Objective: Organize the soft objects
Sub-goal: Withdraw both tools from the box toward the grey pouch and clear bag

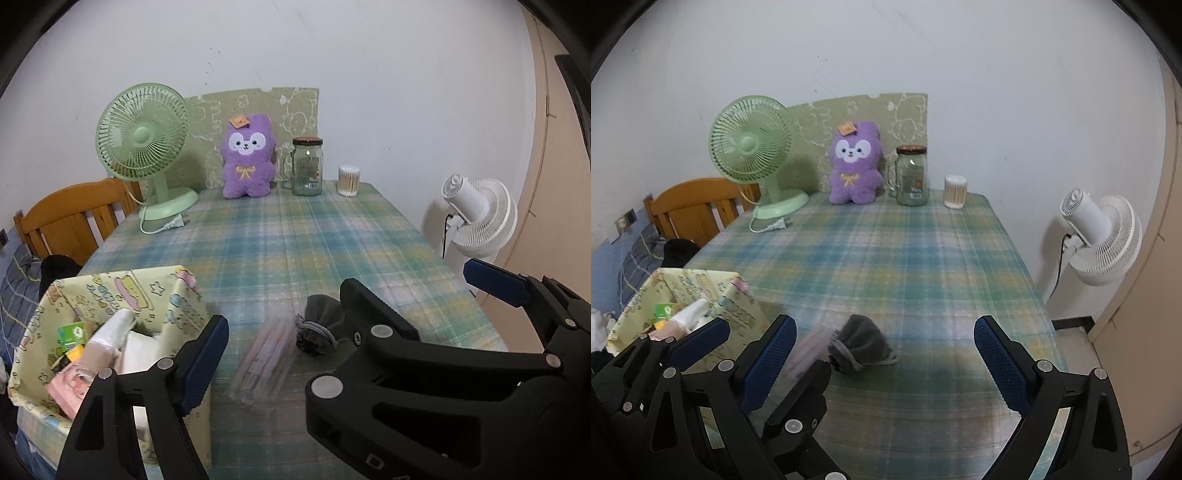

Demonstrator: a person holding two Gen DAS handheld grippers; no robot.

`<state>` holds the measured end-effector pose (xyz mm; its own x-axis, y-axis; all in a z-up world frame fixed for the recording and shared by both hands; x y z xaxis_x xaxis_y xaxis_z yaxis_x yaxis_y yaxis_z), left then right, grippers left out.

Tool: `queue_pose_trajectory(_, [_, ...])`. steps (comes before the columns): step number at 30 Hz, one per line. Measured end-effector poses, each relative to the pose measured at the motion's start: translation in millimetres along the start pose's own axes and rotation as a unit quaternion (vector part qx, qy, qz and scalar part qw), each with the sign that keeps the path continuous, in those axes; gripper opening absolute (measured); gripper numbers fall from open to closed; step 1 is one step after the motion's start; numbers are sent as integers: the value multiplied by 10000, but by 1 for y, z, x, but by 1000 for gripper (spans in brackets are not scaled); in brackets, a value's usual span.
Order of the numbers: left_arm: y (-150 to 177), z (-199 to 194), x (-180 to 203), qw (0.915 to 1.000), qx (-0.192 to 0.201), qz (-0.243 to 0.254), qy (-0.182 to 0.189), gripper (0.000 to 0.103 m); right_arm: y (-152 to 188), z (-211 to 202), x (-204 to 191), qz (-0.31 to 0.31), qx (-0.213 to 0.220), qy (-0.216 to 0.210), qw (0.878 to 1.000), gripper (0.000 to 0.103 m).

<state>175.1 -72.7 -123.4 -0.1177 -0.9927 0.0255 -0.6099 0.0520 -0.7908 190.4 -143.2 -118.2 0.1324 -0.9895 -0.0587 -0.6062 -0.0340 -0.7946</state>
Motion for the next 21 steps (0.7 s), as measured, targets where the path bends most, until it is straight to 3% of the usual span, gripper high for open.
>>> queue_pose_trajectory(10, [15, 29, 3, 9991, -341, 61, -255, 79, 18, 33, 11, 17, -330, -29, 9995, 99])
queue_pose_trajectory(21, [27, 54, 1, 9973, -668, -56, -290, 78, 26, 59, 13, -234, -523, -114, 9983, 98])
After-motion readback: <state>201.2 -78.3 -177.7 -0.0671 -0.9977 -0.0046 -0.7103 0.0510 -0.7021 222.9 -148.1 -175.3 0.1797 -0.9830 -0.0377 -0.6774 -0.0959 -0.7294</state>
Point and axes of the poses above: each gripper's, at about its wrist camera, not at the fingertips, and z roughly the way its jaws point, x to its right, y to its underside, the point moved 9 cm from there along z, roughly the way its jaws point, and after that the axes turned 1 degree about -z, right-handed, at the moved point
